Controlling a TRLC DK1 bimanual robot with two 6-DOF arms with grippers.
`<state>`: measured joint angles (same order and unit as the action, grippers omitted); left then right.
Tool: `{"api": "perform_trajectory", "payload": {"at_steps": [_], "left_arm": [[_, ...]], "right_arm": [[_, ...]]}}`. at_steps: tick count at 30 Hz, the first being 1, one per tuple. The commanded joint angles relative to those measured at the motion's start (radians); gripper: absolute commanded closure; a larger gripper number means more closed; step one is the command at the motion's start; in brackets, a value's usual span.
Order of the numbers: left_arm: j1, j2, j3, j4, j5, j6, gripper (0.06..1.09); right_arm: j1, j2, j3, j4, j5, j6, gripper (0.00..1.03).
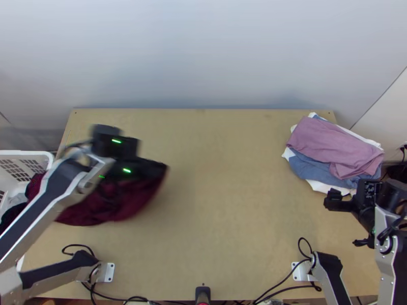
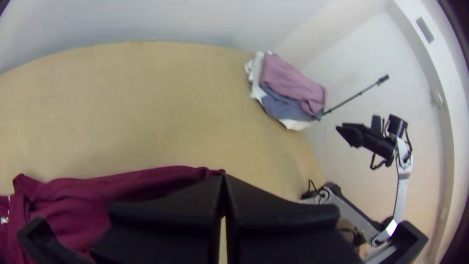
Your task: Fold the t-shirt
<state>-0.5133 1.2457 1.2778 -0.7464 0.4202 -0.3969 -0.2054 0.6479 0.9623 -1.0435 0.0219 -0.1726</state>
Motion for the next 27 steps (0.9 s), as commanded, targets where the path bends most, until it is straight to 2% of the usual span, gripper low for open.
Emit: {"api": "perform_trajectory", "payload": {"at_steps": [1, 5, 6, 9, 10, 14, 18, 27], "left_arm": [[-0.330, 0.219, 0.087, 0.051, -0.020, -0.003, 1.04], [-0.406, 0.420, 0.282, 0.051, -0.023, 0.013, 1.03], [-0.415, 0.471, 0.330, 0.051, -0.031, 0.013, 0.93], [-0.422, 0.578, 0.434, 0.012, -0.029, 0.010, 0.36], [-0.424, 0.595, 0.459, 0.004, -0.031, 0.010, 0.08], [-0.409, 0.603, 0.522, -0.048, -0.037, 0.030, 0.10], [-0.301, 0.544, 0.492, -0.151, -0.049, 0.132, 0.11], [0.295, 0.390, 0.316, -0.453, -0.120, 0.369, 0.11]], "right_arm": [[-0.002, -0.013, -0.076, 0.040, 0.000, -0.007, 0.07], [-0.003, 0.024, -0.080, 0.080, 0.000, -0.005, 0.07], [-0.005, 0.033, -0.082, 0.089, 0.000, -0.005, 0.07], [-0.005, 0.048, -0.086, 0.105, -0.002, -0.004, 0.07], [-0.005, 0.050, -0.091, 0.108, -0.002, -0.004, 0.07], [0.006, 0.053, -0.134, 0.132, -0.002, -0.005, 0.06], [0.024, 0.065, -0.151, 0.154, -0.002, -0.004, 0.06], [0.107, 0.105, -0.116, 0.158, -0.002, 0.030, 0.06]]}}
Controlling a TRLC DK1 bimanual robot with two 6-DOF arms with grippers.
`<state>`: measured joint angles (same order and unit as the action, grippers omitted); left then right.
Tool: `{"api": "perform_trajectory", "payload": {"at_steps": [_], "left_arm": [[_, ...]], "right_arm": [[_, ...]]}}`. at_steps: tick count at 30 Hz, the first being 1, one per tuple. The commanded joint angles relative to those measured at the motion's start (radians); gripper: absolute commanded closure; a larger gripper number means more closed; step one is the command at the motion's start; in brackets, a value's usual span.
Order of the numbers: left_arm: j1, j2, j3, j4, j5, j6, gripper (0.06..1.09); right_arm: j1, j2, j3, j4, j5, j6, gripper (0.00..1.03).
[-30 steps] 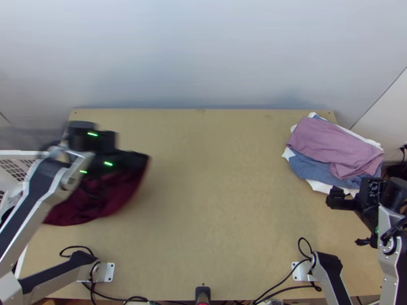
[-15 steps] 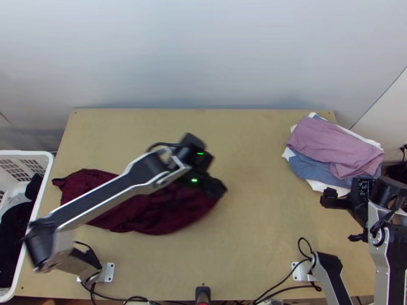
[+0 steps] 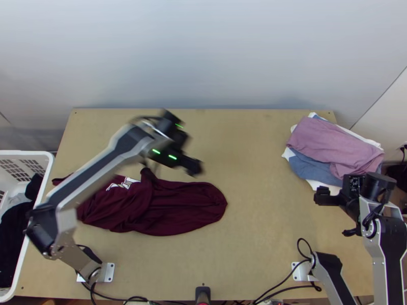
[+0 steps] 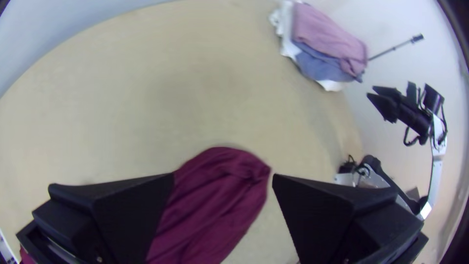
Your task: Fold the t-shirt
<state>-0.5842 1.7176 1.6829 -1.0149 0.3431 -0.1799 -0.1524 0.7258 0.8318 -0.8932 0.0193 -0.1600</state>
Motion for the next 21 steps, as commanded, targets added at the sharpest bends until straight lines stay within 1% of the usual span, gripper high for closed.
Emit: {"api": "perform_trajectory", "payload": {"at_steps": [1, 3, 5, 9, 11, 16, 21], "left_arm": [[0.434, -0.102, -0.118, -0.194, -0.042, 0.178, 0.11], [0.573, -0.135, -0.184, -0.194, -0.055, 0.241, 0.11], [0.702, -0.145, -0.247, -0.183, -0.102, 0.309, 0.15], [0.934, -0.150, -0.359, -0.113, -0.144, 0.431, 0.15], [1.020, -0.148, -0.393, -0.080, -0.159, 0.479, 0.15], [1.184, -0.139, -0.408, -0.004, -0.193, 0.542, 0.15], [1.291, -0.098, -0.407, 0.029, -0.193, 0.580, 0.15]], "right_arm": [[0.062, 0.034, 0.023, 0.008, 0.001, 0.019, 0.06], [0.074, 0.041, 0.038, 0.008, 0.001, 0.028, 0.06], [0.088, 0.055, 0.049, 0.010, 0.001, 0.036, 0.06], [0.117, 0.067, 0.078, 0.008, 0.001, 0.066, 0.06], [0.131, 0.075, 0.087, -0.007, 0.005, 0.065, 0.04], [0.129, 0.084, 0.099, -0.015, 0.005, 0.065, 0.04], [0.129, 0.087, 0.110, -0.015, 0.007, 0.063, 0.04]]}}
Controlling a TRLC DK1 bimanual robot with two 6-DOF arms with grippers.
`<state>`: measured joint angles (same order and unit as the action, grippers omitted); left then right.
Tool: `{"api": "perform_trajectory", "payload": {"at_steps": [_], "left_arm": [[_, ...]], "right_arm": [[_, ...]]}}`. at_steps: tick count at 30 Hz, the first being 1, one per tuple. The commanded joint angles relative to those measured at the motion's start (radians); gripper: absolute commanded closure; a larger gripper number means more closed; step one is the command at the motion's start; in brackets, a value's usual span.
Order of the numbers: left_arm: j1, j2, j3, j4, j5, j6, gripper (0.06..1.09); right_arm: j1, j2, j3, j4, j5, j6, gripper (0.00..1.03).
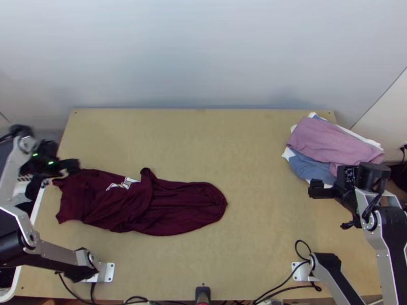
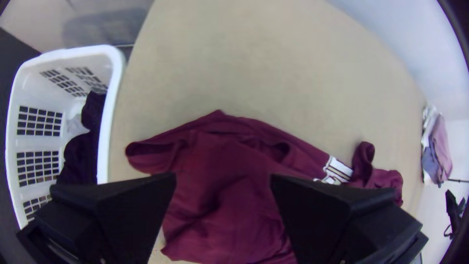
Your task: Fold the t-shirt
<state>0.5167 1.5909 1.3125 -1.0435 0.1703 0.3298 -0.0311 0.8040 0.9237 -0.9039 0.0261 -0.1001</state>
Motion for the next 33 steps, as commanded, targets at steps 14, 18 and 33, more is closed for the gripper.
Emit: {"api": "perform_trajectory", "payload": {"at_steps": [14, 18, 33], "left_arm": [[0.210, 0.064, -0.137, 0.119, -0.022, 0.091, 0.20], [0.212, 0.072, -0.165, 0.149, -0.022, 0.091, 0.23], [0.215, 0.118, -0.228, 0.260, -0.022, 0.074, 0.42]], "right_arm": [[0.008, 0.040, 0.055, 0.007, -0.002, 0.007, 0.05], [0.007, 0.040, 0.053, 0.007, -0.002, 0.007, 0.05], [0.008, 0.047, 0.049, 0.022, 0.000, 0.002, 0.05]]}}
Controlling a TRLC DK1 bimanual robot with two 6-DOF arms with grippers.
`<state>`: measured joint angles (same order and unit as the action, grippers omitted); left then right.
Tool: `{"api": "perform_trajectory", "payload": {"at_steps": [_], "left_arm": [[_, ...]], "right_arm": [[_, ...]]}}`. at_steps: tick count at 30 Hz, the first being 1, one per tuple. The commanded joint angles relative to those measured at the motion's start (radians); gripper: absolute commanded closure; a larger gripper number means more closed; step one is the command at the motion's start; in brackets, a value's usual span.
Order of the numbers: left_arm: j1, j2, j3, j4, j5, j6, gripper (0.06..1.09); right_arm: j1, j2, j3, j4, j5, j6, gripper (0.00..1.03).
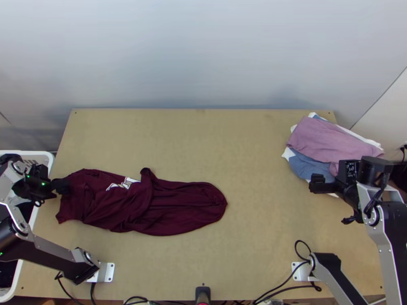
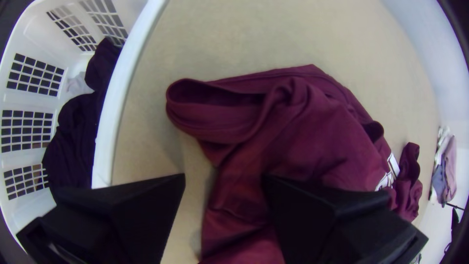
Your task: Fold the t-shirt
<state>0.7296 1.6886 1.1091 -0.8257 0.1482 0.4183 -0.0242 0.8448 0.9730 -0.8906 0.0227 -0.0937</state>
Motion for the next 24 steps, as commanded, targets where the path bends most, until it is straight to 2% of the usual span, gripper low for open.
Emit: {"api": "perform_trajectory", "payload": {"at_steps": [1, 5, 8, 12, 16, 20, 24], "left_arm": [[0.002, 0.020, -0.025, 0.050, 0.002, -0.021, 0.50], [0.002, 0.016, -0.026, 0.063, 0.008, -0.044, 0.75], [0.002, 0.019, -0.032, 0.074, 0.008, -0.049, 0.83], [-0.002, 0.008, -0.035, 0.074, 0.010, -0.058, 1.02], [-0.009, -0.004, -0.012, 0.022, 0.022, -0.076, 1.03], [-0.009, -0.061, 0.054, -0.092, 0.082, -0.104, 1.04], [-0.006, -0.139, 0.225, -0.291, 0.228, -0.174, 1.04]], "right_arm": [[0.003, 0.008, 0.001, 0.010, 0.003, -0.006, 0.05], [0.003, 0.016, 0.006, 0.016, 0.003, -0.008, 0.05], [0.004, 0.020, 0.006, 0.022, 0.003, -0.008, 0.05], [0.007, 0.025, 0.009, 0.025, 0.003, -0.008, 0.05], [0.010, 0.027, 0.015, 0.025, 0.003, -0.009, 0.05], [0.013, 0.028, 0.023, 0.025, 0.003, -0.009, 0.05], [0.012, 0.028, 0.024, 0.024, 0.003, -0.009, 0.05]]}}
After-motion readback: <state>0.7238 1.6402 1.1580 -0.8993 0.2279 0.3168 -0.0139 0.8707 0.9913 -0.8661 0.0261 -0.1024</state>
